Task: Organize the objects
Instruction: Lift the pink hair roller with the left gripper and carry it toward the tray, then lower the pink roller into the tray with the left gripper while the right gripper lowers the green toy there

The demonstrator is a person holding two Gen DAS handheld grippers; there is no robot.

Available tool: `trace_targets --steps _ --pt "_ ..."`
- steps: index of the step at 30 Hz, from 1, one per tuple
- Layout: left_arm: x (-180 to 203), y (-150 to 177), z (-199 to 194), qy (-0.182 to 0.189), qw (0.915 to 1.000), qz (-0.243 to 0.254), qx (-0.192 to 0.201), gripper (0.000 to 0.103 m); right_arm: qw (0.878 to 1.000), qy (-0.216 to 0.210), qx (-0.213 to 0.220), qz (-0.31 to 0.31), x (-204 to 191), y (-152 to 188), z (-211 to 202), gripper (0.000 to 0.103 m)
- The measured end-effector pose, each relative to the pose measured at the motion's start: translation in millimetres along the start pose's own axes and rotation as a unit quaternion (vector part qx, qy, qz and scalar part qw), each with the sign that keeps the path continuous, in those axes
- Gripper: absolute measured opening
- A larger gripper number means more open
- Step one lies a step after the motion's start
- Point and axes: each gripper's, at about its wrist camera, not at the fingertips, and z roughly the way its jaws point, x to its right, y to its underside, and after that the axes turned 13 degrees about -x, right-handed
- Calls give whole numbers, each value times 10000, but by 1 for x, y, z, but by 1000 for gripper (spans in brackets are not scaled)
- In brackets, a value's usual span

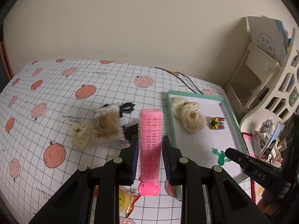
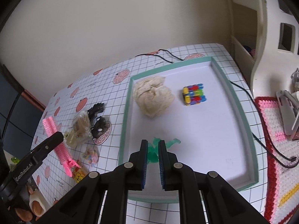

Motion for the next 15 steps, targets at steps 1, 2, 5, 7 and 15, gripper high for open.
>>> trace_targets --steps 1,2,5,7,15 --pt "3 -1 0 40 10000 44 25 25 10000 -2 20 24 2 0 -2 12" --pt "5 -2 0 65 9999 73 36 25 10000 2 44 48 5 0 -3 12" --pt "15 -2 1 181 9996 208 89 25 9999 68 103 97 13 -2 -6 12" --pt "24 -3 3 278 9991 305 109 25 9998 111 131 138 19 -2 -8 12" --pt "55 -5 14 735 9958 545 80 25 9988 373 165 254 40 -5 -6 12"
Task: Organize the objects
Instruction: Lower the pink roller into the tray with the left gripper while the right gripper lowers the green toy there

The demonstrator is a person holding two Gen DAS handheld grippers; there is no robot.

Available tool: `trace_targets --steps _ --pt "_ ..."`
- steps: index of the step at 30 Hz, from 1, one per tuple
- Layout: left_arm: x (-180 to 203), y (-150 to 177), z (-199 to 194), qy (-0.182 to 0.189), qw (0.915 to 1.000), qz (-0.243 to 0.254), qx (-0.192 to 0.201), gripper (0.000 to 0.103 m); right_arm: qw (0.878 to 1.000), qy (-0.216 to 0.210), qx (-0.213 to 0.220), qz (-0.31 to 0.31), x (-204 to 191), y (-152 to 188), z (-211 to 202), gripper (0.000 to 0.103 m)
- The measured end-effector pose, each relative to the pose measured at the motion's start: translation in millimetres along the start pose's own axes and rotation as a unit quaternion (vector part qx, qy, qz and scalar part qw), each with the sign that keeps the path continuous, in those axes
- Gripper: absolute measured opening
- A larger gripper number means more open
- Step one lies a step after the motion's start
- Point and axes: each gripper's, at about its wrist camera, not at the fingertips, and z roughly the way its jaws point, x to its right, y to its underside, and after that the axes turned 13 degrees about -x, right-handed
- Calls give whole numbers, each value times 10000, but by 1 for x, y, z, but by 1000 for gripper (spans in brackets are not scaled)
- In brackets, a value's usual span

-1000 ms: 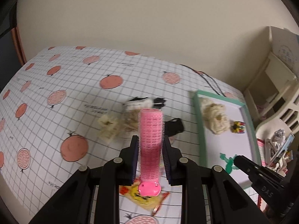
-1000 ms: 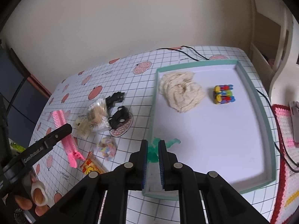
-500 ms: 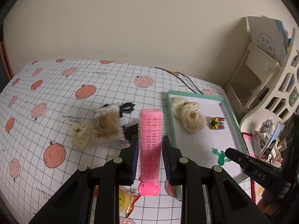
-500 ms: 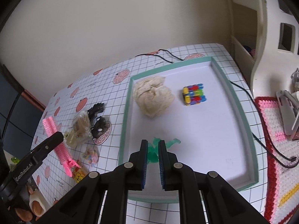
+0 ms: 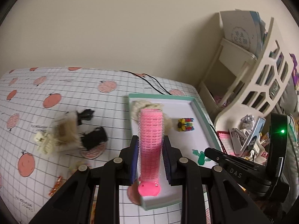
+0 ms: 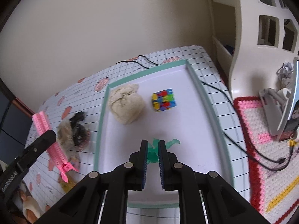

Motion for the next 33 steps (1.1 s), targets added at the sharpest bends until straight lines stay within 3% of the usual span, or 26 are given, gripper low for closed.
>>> trace_targets --steps 9,14,24,33 --pt "14 -9 50 381 9983 -111 -433 25 9996 228 54 130 18 -8 12 12" --pt "25 -10 67 171 9984 79 -536 25 9994 330 56 40 18 -8 18 12" --pt "20 -9 84 207 9971 46 -724 25 9991 415 92 -38 14 -8 23 12" --pt "22 -5 95 167 9958 65 -898 26 9988 483 -124 -15 17 -3 34 12"
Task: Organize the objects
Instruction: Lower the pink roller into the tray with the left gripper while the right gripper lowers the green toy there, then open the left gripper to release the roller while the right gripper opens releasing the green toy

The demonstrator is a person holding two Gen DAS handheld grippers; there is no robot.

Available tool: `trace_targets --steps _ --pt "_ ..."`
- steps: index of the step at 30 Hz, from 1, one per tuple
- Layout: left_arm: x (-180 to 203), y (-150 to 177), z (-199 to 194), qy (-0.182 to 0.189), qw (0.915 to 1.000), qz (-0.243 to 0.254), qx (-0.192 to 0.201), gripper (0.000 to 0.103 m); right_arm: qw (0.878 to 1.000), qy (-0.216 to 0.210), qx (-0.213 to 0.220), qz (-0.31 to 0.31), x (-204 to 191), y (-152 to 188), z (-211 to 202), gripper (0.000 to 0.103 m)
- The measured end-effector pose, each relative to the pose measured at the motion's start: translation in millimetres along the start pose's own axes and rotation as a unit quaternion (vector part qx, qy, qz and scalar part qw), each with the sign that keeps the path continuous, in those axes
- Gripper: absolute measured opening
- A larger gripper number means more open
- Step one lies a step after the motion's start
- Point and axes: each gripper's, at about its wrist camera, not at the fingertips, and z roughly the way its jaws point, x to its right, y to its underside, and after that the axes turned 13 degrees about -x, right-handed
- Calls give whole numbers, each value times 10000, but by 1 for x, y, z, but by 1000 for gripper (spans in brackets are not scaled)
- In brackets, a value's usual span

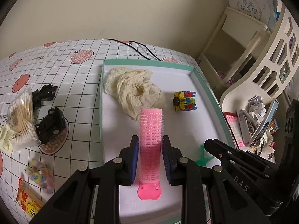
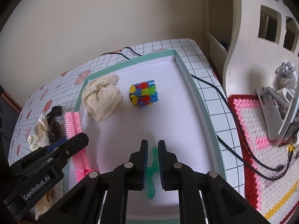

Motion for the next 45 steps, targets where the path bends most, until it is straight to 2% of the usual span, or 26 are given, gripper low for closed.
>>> trace_targets --steps 13,17,26,30,35,39,43,45 --pt "4 0 -1 -30 10000 45 -62 26 10000 -38 -44 43 4 1 2 12" --pt "6 0 -4 -52 9999 85 -45 29 10000 -45 -33 15 3 1 0 12" --pt "5 -3 -17 -80 9998 21 179 33 10000 -69 21 -35 0 2 -4 12" --pt "2 -4 -20 -167 9996 -22 241 43 10000 -44 25 -54 -1 2 -4 12" --pt "-5 -4 -22 -335 9990 -148 246 48 10000 -6 46 -48 1 2 -4 12" --pt "-13 -4 -24 -375 9985 -304 275 58 10000 16 42 -69 1 2 -3 12" --pt "-17 -4 -25 -532 9975 -341 318 62 9999 34 77 -98 -1 2 -4 12" --pt "-20 -3 -26 -566 9971 -374 340 76 9999 42 88 -112 -1 3 -5 13"
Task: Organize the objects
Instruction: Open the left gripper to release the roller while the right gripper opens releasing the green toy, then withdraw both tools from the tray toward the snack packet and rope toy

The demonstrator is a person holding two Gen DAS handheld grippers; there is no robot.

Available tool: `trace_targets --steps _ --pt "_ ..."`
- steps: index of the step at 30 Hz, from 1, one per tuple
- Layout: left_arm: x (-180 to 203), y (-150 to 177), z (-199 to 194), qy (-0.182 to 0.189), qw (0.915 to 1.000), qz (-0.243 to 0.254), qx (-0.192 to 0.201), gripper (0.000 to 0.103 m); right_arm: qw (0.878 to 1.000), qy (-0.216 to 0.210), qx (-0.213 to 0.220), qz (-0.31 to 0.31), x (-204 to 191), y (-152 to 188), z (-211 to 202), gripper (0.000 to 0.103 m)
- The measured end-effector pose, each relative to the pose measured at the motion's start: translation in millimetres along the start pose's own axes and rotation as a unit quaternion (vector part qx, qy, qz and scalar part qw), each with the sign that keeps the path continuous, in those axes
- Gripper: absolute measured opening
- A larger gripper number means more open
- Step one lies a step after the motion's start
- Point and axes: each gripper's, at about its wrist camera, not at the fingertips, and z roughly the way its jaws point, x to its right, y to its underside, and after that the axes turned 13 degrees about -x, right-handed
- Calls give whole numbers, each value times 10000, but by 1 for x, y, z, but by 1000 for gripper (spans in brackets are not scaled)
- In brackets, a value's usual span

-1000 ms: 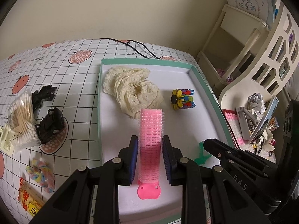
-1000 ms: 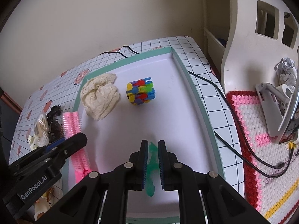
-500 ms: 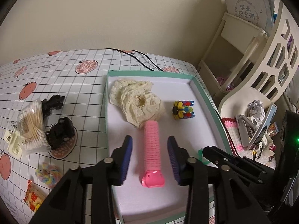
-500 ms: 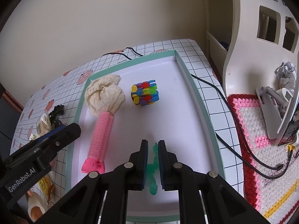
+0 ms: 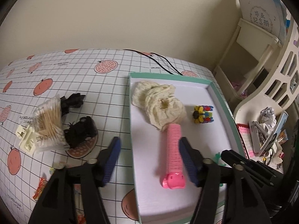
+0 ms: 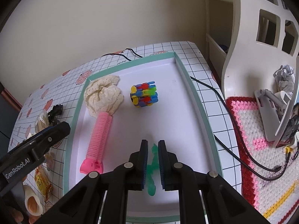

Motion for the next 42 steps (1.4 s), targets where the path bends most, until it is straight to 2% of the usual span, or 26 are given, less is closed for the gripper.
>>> trace_targets --steps 4,6,10,12,13,15,19,24,29,42 --pt "-8 1 -2 -38 9999 -154 35 81 10000 -2 25 24 0 1 -1 25" --pt "-11 1 -3 -98 9997 -194 72 86 10000 -7 42 20 -1 1 -2 29" --pt "-21 2 -7 -183 9992 -330 153 88 10000 -21 87 -6 -3 2 -3 40" --pt "-25 2 -8 -193 9988 -400 182 98 9999 -22 105 -49 -5 3 -4 49" --pt "-28 2 -9 -190 9987 -435 203 99 9999 -18 115 -79 -7 3 -4 51" --pt "-32 2 -11 -228 9983 -485 228 99 9998 -20 134 -123 -9 4 -4 62" --pt "-38 3 -16 -389 9973 -538 319 101 9997 -74 204 -108 -11 5 -6 73" --pt "-47 4 -20 -485 9961 -638 363 103 9995 -126 242 -140 -11 6 -8 93" --pt "-51 5 -25 -523 9955 -675 418 103 9993 -189 298 -93 -9 7 -10 102" --pt "-66 4 -40 -433 9939 -828 585 103 9988 -137 396 -236 -19 9 -14 103"
